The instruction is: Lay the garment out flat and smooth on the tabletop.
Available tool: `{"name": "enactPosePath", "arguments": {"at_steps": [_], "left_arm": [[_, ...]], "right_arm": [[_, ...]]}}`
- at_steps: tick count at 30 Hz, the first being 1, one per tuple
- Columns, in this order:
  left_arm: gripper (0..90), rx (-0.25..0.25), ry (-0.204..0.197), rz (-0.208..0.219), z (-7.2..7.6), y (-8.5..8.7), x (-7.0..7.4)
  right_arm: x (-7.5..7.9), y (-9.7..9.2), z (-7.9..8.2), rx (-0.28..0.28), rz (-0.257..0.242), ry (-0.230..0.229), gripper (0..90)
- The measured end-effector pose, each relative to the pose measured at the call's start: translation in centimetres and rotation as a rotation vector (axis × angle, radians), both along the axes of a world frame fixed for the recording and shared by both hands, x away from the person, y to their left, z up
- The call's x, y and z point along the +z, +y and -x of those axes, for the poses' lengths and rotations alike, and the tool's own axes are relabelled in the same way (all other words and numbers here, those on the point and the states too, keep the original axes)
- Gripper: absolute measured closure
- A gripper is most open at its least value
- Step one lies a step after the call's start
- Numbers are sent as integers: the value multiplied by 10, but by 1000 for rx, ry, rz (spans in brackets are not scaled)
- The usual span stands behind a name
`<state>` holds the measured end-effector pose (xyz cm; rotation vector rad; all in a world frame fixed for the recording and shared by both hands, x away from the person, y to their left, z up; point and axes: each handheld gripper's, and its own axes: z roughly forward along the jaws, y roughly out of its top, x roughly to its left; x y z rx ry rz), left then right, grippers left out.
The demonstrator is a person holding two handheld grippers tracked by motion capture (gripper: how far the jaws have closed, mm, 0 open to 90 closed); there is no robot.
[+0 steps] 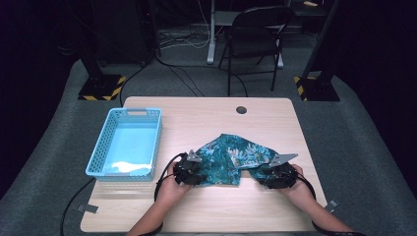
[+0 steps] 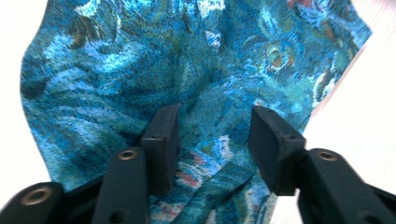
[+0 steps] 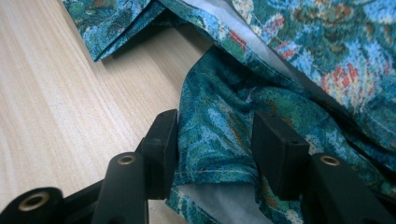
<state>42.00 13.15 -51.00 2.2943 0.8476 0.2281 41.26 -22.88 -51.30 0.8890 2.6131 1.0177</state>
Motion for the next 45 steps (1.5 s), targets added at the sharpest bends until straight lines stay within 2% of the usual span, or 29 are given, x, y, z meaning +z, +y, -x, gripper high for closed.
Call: {"name": "enactPosePath", "arguments": {"at_steps": [2, 4, 7, 9, 11, 14, 16, 19, 22, 24, 28, 32, 36, 39, 41, 42, 45], "left_arm": [[600, 0, -23, -15, 1, -1, 0], [637, 3, -22, -10, 1, 0, 0], [761, 8, -36, -17, 0, 2, -1], [787, 16, -11, 8, -3, 4, -1], [861, 4, 10, 31, -4, 7, -1], [885, -3, 17, 15, -3, 7, 1], [887, -11, 6, -12, -1, 7, 3], [889, -2, -14, -25, -2, 12, 8], [890, 28, -28, -8, -4, 21, 14], [890, 49, -44, 7, -5, 27, 22], [891, 85, -86, 40, -7, 38, 39], [891, 101, -120, 40, -11, 42, 52], [891, 103, -134, 31, -16, 39, 59], [891, 104, -135, -3, -23, 35, 59], [891, 111, -127, -9, -25, 35, 58], [891, 118, -116, -15, -29, 35, 55], [891, 144, -85, -21, -40, 36, 44]], "right_arm": [[-1, 0, 1, -1, 5, -16, 570], [-1, -1, 2, 3, 4, -30, 658], [-1, -2, 2, 4, -6, -28, 788], [-1, -4, 1, 10, -20, -8, 840], [-1, -4, 0, 27, -33, 19, 864], [3, -4, 2, 74, -57, 56, 881], [9, -5, 5, 106, -74, 54, 883], [24, -12, 9, 123, -142, 47, 884], [43, -23, 15, 124, -203, 17, 885], [54, -32, 18, 119, -221, -8, 886], [68, -52, 23, 96, -235, -31, 886], [73, -74, 23, 52, -239, -36, 886], [74, -89, 21, 13, -242, -47, 886], [72, -105, 15, -34, -248, -49, 886], [68, -115, 10, -73, -231, -42, 885], [68, -115, 10, -73, -231, -42, 885], [55, -124, 4, -119, -194, -21, 885]]}}
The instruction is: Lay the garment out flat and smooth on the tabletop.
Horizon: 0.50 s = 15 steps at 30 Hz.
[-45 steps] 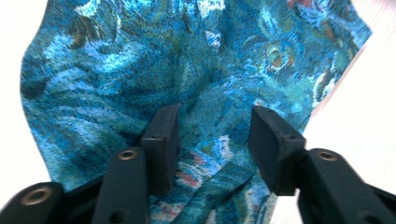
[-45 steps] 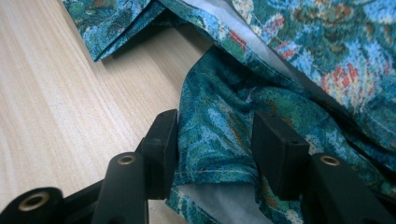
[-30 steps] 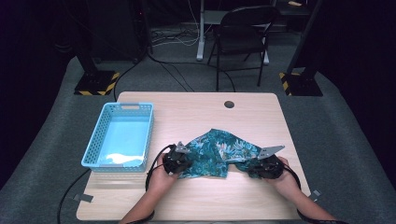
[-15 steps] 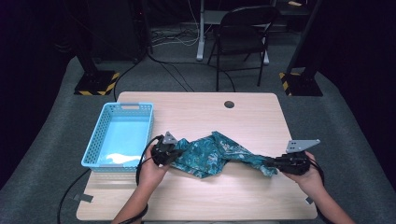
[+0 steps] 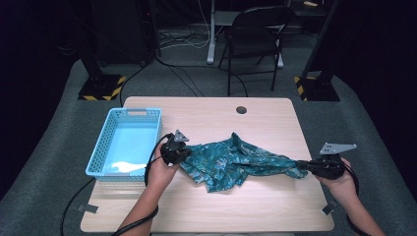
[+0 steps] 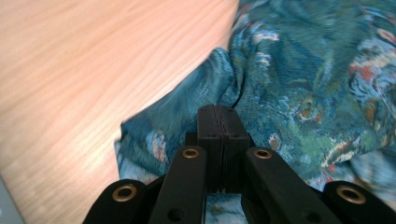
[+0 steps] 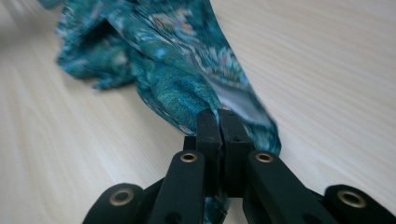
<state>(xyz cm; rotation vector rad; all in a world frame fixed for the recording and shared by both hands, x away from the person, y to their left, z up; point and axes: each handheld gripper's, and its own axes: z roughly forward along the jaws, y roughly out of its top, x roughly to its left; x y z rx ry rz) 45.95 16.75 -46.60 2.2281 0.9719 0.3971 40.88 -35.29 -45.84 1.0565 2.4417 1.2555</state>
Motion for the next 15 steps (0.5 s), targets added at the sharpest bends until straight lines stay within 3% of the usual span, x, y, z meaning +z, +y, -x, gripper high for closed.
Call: {"name": "enactPosePath", "arguments": {"at_steps": [4, 6, 10, 15], "left_arm": [[889, 22, 42, 19, -9, 0, -16], [866, 37, 36, 25, -9, -1, -18], [660, 37, -1, 41, -1, -4, -10], [507, -16, -30, 78, 20, -12, 4]], "right_arm": [[-19, -5, -10, -51, 35, 47, 883], [-24, -5, -13, -70, 46, 61, 863], [-12, 4, -7, -81, 52, 2, 755], [5, 28, 6, -30, 35, -73, 666]]}}
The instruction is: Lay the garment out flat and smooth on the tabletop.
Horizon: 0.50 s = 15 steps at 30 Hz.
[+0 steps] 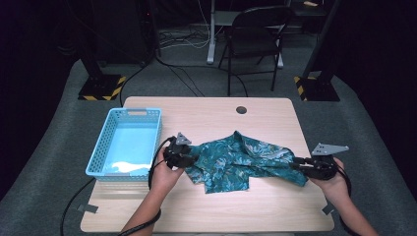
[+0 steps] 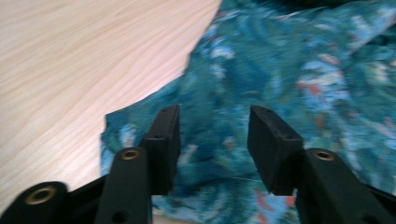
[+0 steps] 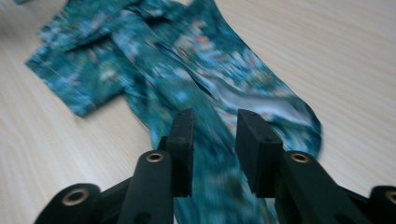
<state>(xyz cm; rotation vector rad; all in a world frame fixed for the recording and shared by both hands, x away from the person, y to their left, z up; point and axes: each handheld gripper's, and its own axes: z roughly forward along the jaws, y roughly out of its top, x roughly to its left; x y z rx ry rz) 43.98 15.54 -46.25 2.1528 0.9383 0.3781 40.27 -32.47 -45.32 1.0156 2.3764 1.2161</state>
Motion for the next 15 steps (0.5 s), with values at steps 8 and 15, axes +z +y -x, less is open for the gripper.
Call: {"name": "enactPosePath", "arguments": {"at_steps": [8, 15], "left_arm": [[443, -82, 59, 40, 16, -11, -17], [419, -62, 100, 12, 12, -9, -33]], "right_arm": [[-5, 63, 6, 175, -7, 13, 606], [-25, 112, -1, 263, 24, 63, 540]]}}
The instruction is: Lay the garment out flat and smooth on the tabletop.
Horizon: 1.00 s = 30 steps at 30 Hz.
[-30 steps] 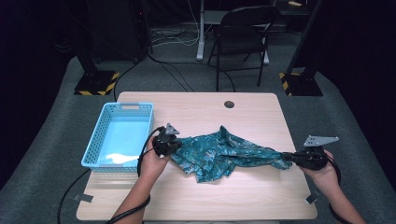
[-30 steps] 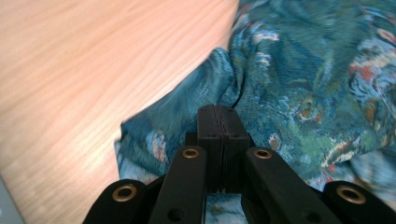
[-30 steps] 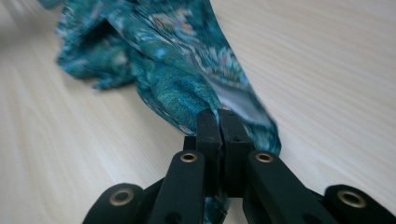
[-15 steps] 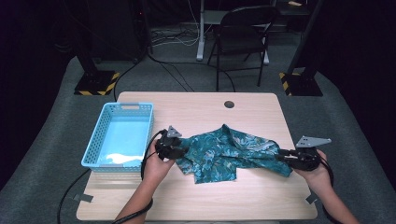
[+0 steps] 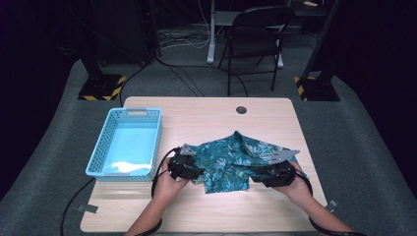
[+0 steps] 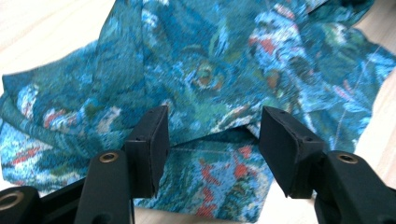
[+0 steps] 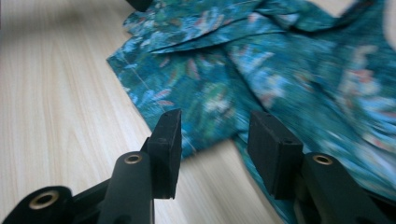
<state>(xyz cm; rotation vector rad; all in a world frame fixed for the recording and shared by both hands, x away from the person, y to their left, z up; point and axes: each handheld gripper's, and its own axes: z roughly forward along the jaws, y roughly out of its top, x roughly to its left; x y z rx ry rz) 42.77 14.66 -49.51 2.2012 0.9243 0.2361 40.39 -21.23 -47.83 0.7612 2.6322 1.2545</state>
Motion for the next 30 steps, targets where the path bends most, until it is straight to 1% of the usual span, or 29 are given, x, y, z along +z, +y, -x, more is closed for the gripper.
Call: {"name": "enactPosePath", "arguments": {"at_steps": [4, 5, 7, 9, 13, 14, 16, 18, 19, 20, 22, 25, 26, 27, 28, 30], "left_arm": [[413, -4, 5, -35, 2, -1, -4], [411, -4, 4, -35, 3, -1, -5], [409, -8, 7, -45, 4, -1, -6], [402, -8, 5, -46, 7, 0, -5], [397, -12, 14, -60, 10, 4, -7], [396, -6, 17, -58, 10, 5, -8], [387, -1, 21, -57, 9, 5, -9], [382, -1, 20, -63, 8, 5, -11], [374, -1, 21, -68, 8, 4, -11], [370, -1, 21, -73, 8, 4, -13], [362, 0, 24, -78, 7, 3, -14], [375, -5, 16, -76, 5, 3, -15], [394, -10, 12, -78, 5, 2, -15], [434, -13, 10, -81, 5, 2, -15], [459, -19, 4, -86, 5, 2, -15], [522, -24, 4, -80, 4, 1, -15]], "right_arm": [[-8, 22, -2, 43, 7, 20, 527], [-10, 29, -1, 56, 10, 27, 520], [-15, 36, 0, 70, 23, 26, 503], [-21, 44, 2, 84, 52, 15, 486], [-33, 49, 2, 79, 88, 23, 464], [-35, 50, 2, 78, 95, 22, 458], [-38, 52, 3, 80, 110, 13, 458], [-39, 54, 4, 86, 128, -16, 467], [-39, 54, 4, 87, 137, -34, 486], [-39, 55, 5, 86, 139, -41, 503], [-40, 54, 5, 83, 126, -42, 594], [-40, 52, 3, 78, 113, -35, 767], [-40, 51, 2, 79, 112, -25, 810], [-39, 50, 1, 81, 105, -6, 852], [-39, 49, 0, 82, 101, 7, 865], [-38, 48, -1, 90, 95, 35, 876]]}}
